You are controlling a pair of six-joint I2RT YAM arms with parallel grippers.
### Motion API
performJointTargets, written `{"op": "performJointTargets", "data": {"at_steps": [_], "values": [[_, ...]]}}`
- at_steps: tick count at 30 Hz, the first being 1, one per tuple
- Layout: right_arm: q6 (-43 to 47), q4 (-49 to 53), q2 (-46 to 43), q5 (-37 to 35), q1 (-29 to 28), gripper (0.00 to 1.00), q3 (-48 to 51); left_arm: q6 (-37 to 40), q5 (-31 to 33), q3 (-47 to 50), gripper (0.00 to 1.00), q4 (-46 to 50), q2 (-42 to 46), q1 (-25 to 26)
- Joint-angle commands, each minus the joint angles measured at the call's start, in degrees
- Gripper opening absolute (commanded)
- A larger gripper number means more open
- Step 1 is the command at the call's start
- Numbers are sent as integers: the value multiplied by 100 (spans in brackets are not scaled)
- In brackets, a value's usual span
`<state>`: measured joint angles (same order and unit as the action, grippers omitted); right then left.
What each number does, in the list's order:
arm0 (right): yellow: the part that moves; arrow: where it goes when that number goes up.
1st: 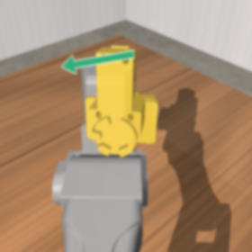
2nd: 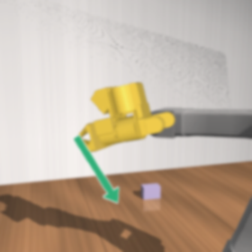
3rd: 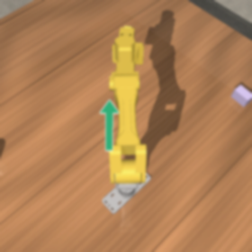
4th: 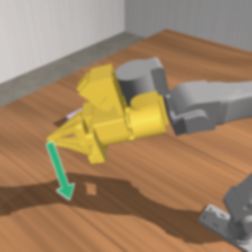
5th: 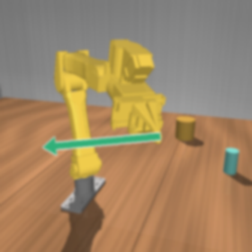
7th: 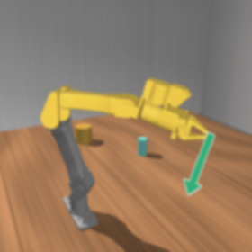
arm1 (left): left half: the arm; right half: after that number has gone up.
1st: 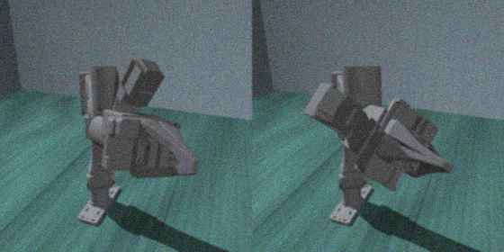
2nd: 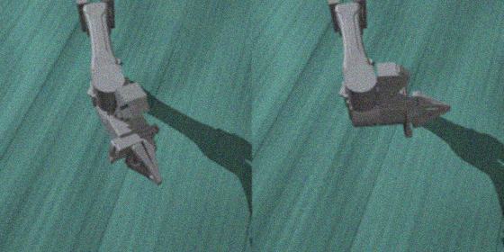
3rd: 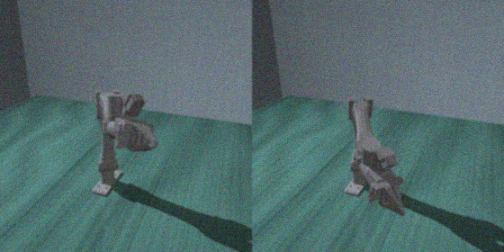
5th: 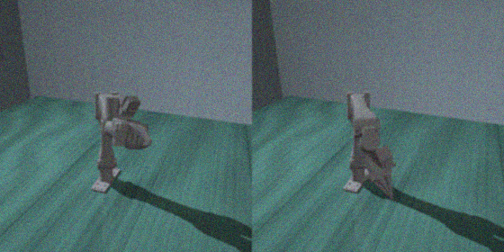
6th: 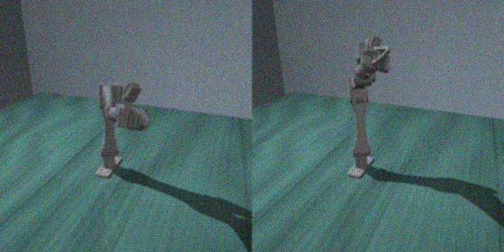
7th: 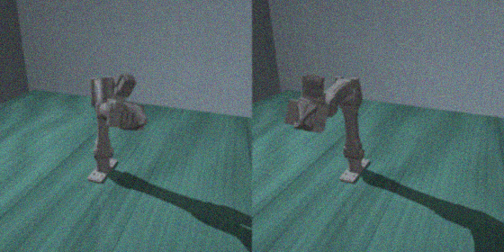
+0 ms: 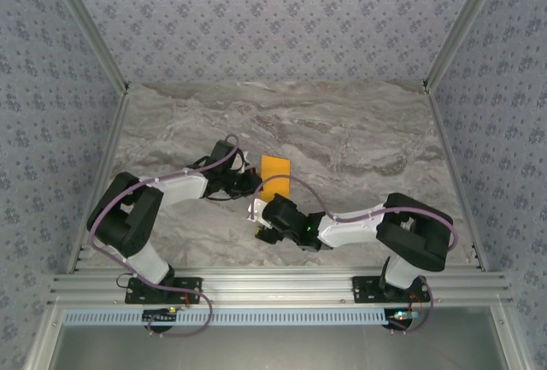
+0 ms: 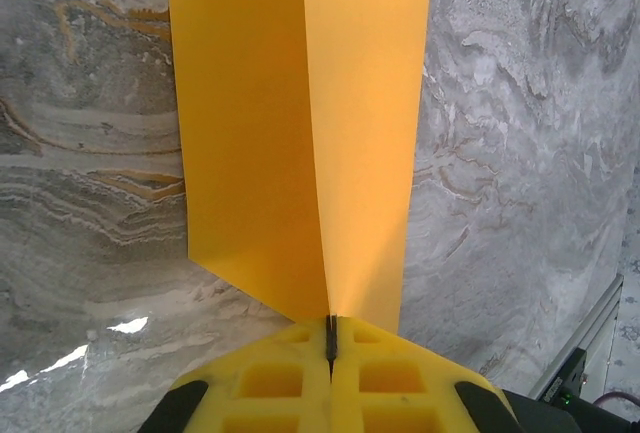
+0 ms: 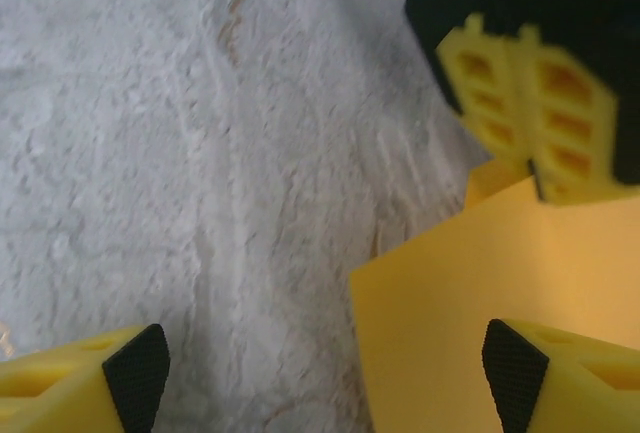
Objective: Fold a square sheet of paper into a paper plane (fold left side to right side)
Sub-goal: Third fold the triangle at the center of the table.
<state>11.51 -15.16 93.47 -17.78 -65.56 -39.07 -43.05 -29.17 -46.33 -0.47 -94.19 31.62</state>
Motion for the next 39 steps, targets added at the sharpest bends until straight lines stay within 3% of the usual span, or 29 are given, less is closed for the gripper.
{"op": "performJointTargets", "data": {"at_steps": [1, 4, 10, 21, 23, 31, 34, 39], "values": [[49, -294, 142, -156, 113, 83, -180, -11, -100, -17, 2, 118, 178, 39], [42, -312, 163, -145, 158, 76, -233, -9, -98, -26, 1, 139, 199, 38], [20, -302, 12, 116, 223, 53, -125, 40, -73, -45, 1, 218, 208, 46], [-16, -25, -228, 492, 337, 2, -61, 151, -27, -113, 3, 350, 159, 38], [-25, 36, -259, 602, 361, 0, -56, 180, -19, -118, 6, 380, 173, 34], [-217, 224, -269, 1149, 531, 0, 9, 616, 279, -156, 43, 1047, 731, -235], [-362, 220, -281, 1370, 635, 0, 32, 821, 288, -255, 43, 1314, 943, -374], [-576, 197, -294, 1767, 813, 0, 37, 1088, -126, -785, 23, 1396, 707, -372]]}}
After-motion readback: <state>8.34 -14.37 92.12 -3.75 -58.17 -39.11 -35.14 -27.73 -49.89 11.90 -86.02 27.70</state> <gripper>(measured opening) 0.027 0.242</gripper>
